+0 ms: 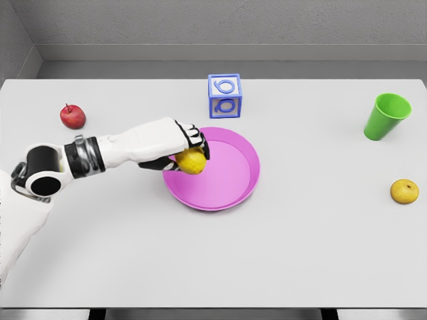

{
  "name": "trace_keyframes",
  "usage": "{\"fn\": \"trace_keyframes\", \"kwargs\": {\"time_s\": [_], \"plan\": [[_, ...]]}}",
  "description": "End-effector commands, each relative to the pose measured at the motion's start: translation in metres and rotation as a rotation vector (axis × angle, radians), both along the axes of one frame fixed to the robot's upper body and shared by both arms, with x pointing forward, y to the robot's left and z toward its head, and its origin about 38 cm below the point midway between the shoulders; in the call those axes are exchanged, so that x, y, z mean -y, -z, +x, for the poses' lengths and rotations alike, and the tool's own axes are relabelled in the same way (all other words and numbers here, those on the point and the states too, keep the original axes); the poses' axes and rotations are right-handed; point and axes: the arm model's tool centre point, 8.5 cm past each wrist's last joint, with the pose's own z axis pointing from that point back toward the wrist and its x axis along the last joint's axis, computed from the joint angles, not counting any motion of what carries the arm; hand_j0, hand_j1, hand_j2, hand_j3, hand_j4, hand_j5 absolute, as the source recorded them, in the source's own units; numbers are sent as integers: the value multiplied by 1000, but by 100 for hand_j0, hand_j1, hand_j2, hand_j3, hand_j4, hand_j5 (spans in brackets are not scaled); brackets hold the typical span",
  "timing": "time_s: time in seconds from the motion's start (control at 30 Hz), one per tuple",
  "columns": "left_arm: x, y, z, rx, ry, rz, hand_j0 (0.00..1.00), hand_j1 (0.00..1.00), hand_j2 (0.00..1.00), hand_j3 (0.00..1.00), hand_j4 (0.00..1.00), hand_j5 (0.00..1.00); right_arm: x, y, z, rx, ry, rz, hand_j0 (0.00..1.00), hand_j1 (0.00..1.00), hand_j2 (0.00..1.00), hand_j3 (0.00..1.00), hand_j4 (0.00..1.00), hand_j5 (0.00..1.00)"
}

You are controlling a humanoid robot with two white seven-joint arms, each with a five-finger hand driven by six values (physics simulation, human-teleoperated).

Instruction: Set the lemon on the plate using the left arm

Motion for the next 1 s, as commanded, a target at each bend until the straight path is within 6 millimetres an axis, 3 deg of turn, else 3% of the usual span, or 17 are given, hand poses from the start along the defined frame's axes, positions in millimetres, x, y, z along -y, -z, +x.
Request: {"fn": "trace_keyframes", "kwargs": {"time_s": [0.0, 0.07, 0.13, 0.23, 0.3, 0.53, 0.6, 0.8, 0.97], "plan": [[11, 12, 2, -31, 1, -5, 38, 38, 38, 38, 38, 38, 0, 0, 0, 0, 1, 0, 100, 100, 100, 100, 100, 100], [17, 13, 3, -28, 5, -9, 39, 39, 39, 39, 39, 39, 0, 0, 0, 0, 1, 0, 100, 100, 100, 100, 100, 100], [18, 12, 3, -26, 6, -10, 48, 48, 48, 48, 48, 48, 0, 0, 0, 0, 1, 0, 100, 100, 100, 100, 100, 100], [19, 10, 3, -20, 8, -12, 86, 86, 86, 86, 86, 86, 0, 0, 0, 0, 1, 0, 100, 100, 100, 100, 100, 100], [19, 10, 4, -17, 7, -8, 100, 100, 100, 100, 100, 100, 0, 0, 0, 0, 1, 0, 100, 100, 100, 100, 100, 100], [15, 4, 4, -3, 2, -17, 100, 100, 100, 100, 100, 100, 0, 0, 1, 2, 0, 0, 100, 100, 100, 100, 100, 100], [13, -6, 0, 23, 10, -21, 100, 100, 100, 100, 100, 100, 0, 0, 0, 0, 1, 0, 100, 100, 100, 100, 100, 100], [-55, -38, -11, 7, -11, -34, 100, 100, 100, 100, 100, 100, 0, 0, 0, 0, 1, 0, 100, 100, 100, 100, 100, 100], [-100, -56, -14, 47, -112, -149, 100, 100, 100, 100, 100, 100, 0, 0, 0, 0, 1, 0, 100, 100, 100, 100, 100, 100]]}}
